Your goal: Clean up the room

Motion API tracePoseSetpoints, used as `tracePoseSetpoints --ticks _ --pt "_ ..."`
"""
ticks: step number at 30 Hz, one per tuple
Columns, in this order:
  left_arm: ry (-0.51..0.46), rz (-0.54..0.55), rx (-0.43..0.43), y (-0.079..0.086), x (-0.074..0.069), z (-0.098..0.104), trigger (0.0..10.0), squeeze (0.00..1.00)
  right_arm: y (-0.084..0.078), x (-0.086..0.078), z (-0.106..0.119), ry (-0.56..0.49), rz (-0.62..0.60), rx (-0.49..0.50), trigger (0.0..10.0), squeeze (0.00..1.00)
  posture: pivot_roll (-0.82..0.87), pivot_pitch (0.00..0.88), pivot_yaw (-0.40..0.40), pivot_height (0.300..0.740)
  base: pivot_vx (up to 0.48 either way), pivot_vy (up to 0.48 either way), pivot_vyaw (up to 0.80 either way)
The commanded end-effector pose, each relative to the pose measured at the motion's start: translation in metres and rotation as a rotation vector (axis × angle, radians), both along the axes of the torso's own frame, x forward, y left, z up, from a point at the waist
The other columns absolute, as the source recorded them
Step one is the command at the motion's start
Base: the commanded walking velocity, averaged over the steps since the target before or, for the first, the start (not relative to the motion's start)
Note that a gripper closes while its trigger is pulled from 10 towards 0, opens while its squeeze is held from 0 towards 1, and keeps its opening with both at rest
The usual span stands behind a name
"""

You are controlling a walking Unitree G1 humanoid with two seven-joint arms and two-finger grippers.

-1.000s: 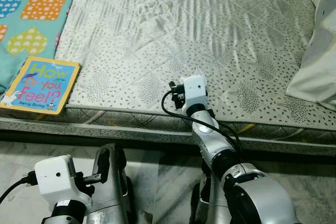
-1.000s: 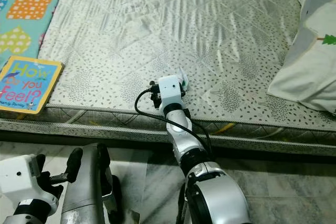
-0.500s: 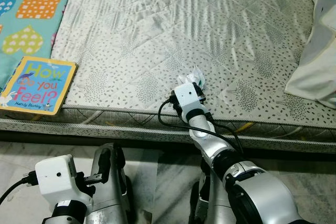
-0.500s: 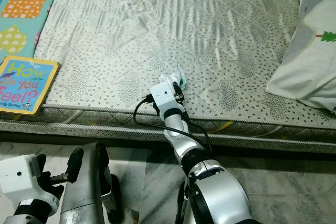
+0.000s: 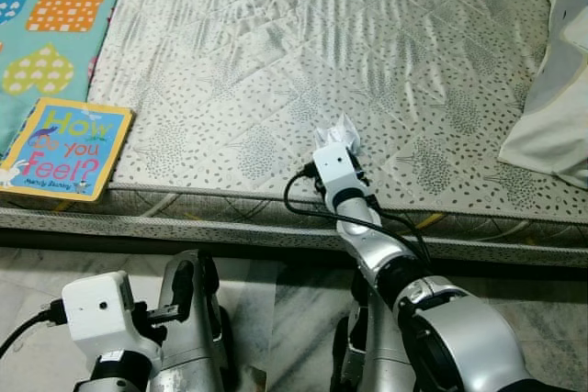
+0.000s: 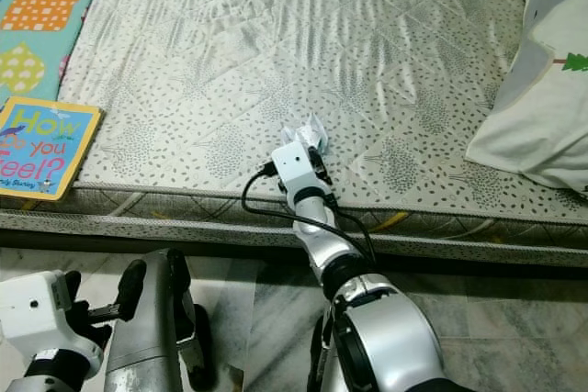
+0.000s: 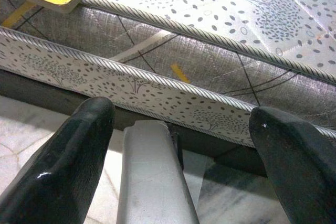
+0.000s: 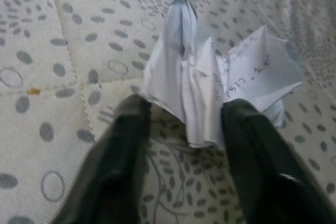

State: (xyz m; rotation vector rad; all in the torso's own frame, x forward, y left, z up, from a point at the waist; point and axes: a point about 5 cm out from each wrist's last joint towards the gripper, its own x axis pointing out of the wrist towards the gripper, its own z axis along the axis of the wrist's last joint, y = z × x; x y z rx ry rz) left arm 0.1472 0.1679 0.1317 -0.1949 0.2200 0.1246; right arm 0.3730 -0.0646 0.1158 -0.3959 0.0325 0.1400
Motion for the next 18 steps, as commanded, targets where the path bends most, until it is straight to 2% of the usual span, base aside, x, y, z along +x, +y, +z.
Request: tracePoseSetpoints --ticks 1,18 --pt "0.016 0.016 0.009 0.0020 -0.0040 0.0001 10.0 0.00 0.0007 -0.0013 -0.0040 0.025 -0.016 0.008 0.0 0.00 0.15 0.356 -0.054 0.537 0.000 0.000 0.00" --pt "0.016 0.016 0.012 0.0027 -0.0034 -0.0003 10.0 0.00 -0.0007 -0.0011 -0.0036 0.020 -0.023 0.017 0.0 0.00 0.15 0.353 -0.054 0.537 0.000 0.000 0.00"
